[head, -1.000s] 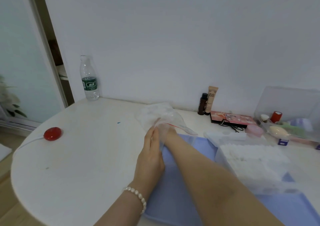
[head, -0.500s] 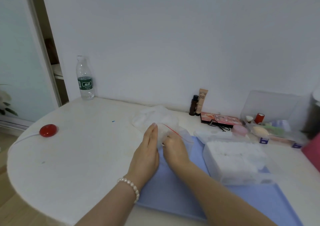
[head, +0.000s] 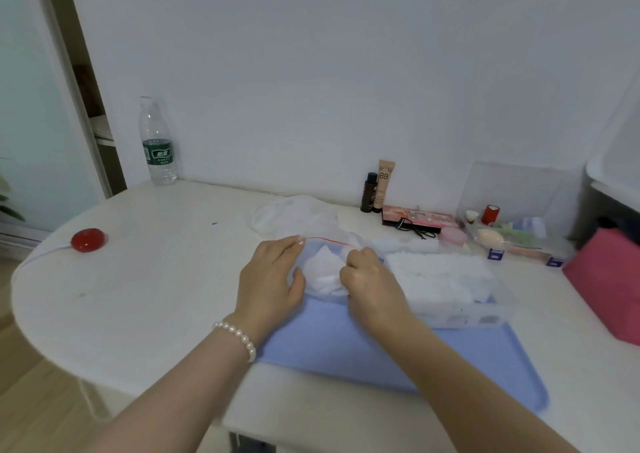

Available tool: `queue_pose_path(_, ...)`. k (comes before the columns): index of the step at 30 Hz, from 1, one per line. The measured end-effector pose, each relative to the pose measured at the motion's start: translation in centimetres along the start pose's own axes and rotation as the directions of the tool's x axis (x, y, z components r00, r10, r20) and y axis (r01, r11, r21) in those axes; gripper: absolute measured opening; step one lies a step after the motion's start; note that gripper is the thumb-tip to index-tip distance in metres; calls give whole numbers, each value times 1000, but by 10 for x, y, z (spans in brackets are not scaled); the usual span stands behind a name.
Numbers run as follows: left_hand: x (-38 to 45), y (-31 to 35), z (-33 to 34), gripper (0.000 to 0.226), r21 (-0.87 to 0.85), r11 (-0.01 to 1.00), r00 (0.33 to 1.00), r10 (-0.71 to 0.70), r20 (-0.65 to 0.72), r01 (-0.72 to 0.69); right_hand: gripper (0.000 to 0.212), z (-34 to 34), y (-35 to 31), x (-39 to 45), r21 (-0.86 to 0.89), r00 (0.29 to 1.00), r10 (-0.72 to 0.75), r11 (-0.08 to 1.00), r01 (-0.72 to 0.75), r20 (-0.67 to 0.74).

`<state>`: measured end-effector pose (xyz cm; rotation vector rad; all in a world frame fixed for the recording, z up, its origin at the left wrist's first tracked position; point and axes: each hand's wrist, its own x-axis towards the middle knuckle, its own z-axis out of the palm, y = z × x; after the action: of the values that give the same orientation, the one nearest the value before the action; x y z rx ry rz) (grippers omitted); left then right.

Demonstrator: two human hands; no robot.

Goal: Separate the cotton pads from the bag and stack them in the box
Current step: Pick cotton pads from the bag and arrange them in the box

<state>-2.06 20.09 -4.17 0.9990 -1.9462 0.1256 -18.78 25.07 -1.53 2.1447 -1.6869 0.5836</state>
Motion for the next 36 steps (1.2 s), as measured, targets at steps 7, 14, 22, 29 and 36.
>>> queue_pose_path(7,-9,11,-5,37,-21,999,995,24,-96,-26,26,18,-7,-9,336,998,-40,942,24,43)
queue_pose_path(14,-28,21,-2,27,-123,991,995,33,-90,-44,17,8,-6,-18,471,972,167,852,-227,167)
queue_pose_path(22,-23,36,-9,15,-422,819,915,-397,72,388,20,-21,10,-18,807,871,407,393,-440,276)
queue_pose_path(29,-15,65,-9,50,-686,294,727,-464,506,665,14,-20,-5,-25,857,814,290,-49,-513,504)
queue_pose_path(36,-19,55,-12,32,-767,-16,503,-746,436,641,19,-6,9,-31,799,891,440,492,-345,114)
